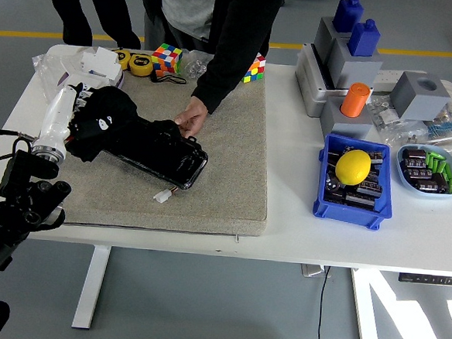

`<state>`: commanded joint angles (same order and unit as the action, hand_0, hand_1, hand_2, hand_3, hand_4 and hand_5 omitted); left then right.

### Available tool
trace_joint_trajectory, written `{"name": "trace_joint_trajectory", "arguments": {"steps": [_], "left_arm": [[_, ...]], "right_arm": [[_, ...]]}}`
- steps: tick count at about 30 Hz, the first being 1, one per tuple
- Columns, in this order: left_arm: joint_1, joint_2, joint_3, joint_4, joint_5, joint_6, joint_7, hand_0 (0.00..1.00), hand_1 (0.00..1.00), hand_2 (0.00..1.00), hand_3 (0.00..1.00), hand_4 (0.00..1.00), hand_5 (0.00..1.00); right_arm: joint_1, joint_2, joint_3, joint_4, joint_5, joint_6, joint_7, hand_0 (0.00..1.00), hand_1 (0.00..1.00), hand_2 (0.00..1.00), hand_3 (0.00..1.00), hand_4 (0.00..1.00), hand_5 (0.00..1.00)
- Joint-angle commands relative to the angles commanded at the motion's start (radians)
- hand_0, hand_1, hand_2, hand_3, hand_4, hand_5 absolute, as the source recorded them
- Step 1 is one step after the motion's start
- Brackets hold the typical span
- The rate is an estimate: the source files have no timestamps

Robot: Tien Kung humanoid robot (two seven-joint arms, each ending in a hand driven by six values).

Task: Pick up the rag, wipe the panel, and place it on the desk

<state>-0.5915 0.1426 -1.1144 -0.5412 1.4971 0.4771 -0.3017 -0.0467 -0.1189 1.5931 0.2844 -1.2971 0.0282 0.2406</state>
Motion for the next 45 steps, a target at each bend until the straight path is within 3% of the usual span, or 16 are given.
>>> {"name": "trace_joint_trajectory", "arguments": {"steps": [7,16,17,22,23,28,29,34,35,40,41,42,45], "left_arm": [[0.025,0.016,-0.1,0.009,0.004,0.013,-0.023,0.222,0.274,0.376,0.558,0.677,0.002],[0.064,0.032,-0.149,0.05,-0.004,0.015,-0.043,0.23,0.278,0.384,0.559,0.682,0.002],[0.067,0.032,-0.151,0.054,-0.006,0.011,-0.042,0.308,0.412,0.491,0.571,0.705,0.002],[0.082,0.03,-0.153,0.061,-0.011,-0.021,-0.023,0.308,0.412,0.491,0.571,0.705,0.002],[0.083,0.029,-0.153,0.061,-0.01,-0.026,-0.018,0.476,0.563,0.569,0.592,0.858,0.075],[0.087,0.027,-0.161,0.058,0.007,-0.04,0.008,0.476,0.563,0.569,0.592,0.858,0.075],[0.089,0.027,-0.166,0.053,0.016,-0.041,0.016,0.729,0.783,0.807,0.774,0.939,0.153],[0.095,0.028,-0.178,0.034,0.058,-0.058,0.062,0.729,0.783,0.807,0.774,0.939,0.153],[0.097,0.028,-0.182,0.03,0.068,-0.064,0.074,0.949,0.998,0.998,0.998,0.998,0.332],[0.121,0.035,-0.195,-0.028,0.06,-0.103,0.11,0.949,0.998,0.998,0.998,0.998,0.332],[0.128,0.037,-0.196,-0.047,0.048,-0.111,0.115,0.986,0.998,0.998,0.998,0.998,0.408],[0.134,0.039,-0.196,-0.064,0.034,-0.117,0.117,0.986,0.998,0.998,0.998,0.998,0.408],[0.164,0.042,-0.197,-0.137,-0.055,-0.104,0.067,0.986,0.998,0.998,0.998,0.998,0.408]], "right_arm": [[-0.001,0.0,-0.006,0.004,0.004,0.0,0.0,0.587,0.562,0.476,0.52,0.91,0.359],[-0.001,0.001,-0.005,0.006,0.003,0.0,0.001,0.587,0.563,0.476,0.521,0.91,0.36],[-0.001,0.001,-0.005,0.006,0.003,0.0,0.001,0.589,0.563,0.476,0.52,0.911,0.362],[-0.001,0.001,-0.008,0.007,0.004,0.0,0.001,0.589,0.563,0.476,0.52,0.911,0.362],[-0.001,0.001,-0.008,0.007,0.004,0.0,0.001,0.589,0.563,0.476,0.521,0.911,0.362],[-0.001,0.001,-0.008,0.007,0.004,0.0,0.001,0.589,0.563,0.476,0.521,0.911,0.362],[-0.002,0.001,-0.008,0.008,0.005,0.0,0.001,0.589,0.563,0.476,0.521,0.911,0.362],[-0.003,0.001,-0.007,0.007,0.004,0.001,0.001,0.589,0.563,0.476,0.521,0.911,0.362],[-0.003,0.001,-0.008,0.007,0.004,0.001,0.001,0.588,0.563,0.476,0.519,0.911,0.361],[-0.004,0.001,-0.011,0.008,0.005,0.001,0.001,0.588,0.563,0.476,0.519,0.911,0.361],[-0.004,0.001,-0.012,0.008,0.005,0.001,0.001,0.588,0.563,0.476,0.52,0.911,0.362],[-0.004,0.001,-0.013,0.008,0.005,0.001,0.001,0.588,0.563,0.476,0.52,0.911,0.362],[-0.003,0.001,-0.011,0.007,0.004,0.001,0.001,0.588,0.563,0.476,0.52,0.911,0.362]]}}
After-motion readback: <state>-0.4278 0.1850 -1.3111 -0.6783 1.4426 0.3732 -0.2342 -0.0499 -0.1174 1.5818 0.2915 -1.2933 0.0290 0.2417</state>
